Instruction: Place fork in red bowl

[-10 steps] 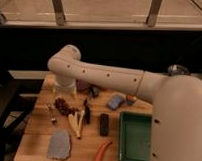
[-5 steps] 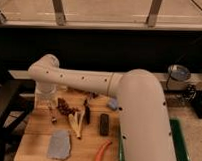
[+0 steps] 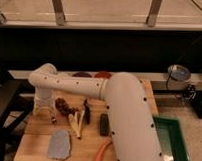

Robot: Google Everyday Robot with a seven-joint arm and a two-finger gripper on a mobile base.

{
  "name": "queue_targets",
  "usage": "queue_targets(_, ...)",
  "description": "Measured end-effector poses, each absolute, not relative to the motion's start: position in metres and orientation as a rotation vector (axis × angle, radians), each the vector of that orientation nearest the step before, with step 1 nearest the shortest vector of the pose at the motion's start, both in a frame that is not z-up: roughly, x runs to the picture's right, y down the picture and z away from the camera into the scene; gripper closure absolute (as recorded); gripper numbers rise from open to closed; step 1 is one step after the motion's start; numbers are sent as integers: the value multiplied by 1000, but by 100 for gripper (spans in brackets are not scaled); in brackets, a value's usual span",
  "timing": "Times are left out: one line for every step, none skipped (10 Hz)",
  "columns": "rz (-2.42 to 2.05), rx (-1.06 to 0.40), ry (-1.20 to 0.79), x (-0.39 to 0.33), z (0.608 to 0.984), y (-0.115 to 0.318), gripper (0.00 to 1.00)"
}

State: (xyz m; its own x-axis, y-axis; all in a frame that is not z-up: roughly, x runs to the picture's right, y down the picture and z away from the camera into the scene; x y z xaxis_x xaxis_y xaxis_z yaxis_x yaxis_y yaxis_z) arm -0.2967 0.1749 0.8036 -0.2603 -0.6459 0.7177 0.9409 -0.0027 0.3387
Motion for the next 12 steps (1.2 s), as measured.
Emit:
queue_targets(-1587, -447, -953, -297, 812, 183, 35)
queue_targets(-1582, -479, -958, -297, 820, 192, 35)
queue_targets(-1579, -506, -954, -295, 826, 198, 35)
queue_targets(-1576, -540, -945, -294, 832, 205, 35)
queue_targets(-1575, -572, -932, -289, 835, 209, 35)
queue_targets(-1571, -602, -913, -282, 837, 211, 35)
queue_targets(-1568, -619, -904, -278, 838, 213, 35)
queue_targets(-1565, -630, -899, -274, 839, 215, 39)
queue_targets(-1565, -630, -898, -274, 839, 214, 45)
queue_targets(-1569, -637, -891, -271, 839, 213, 57)
queue_targets(-1567, -636, -890, -269, 840, 212, 66)
queue_targets(-1566, -632, -892, -270, 839, 212, 78)
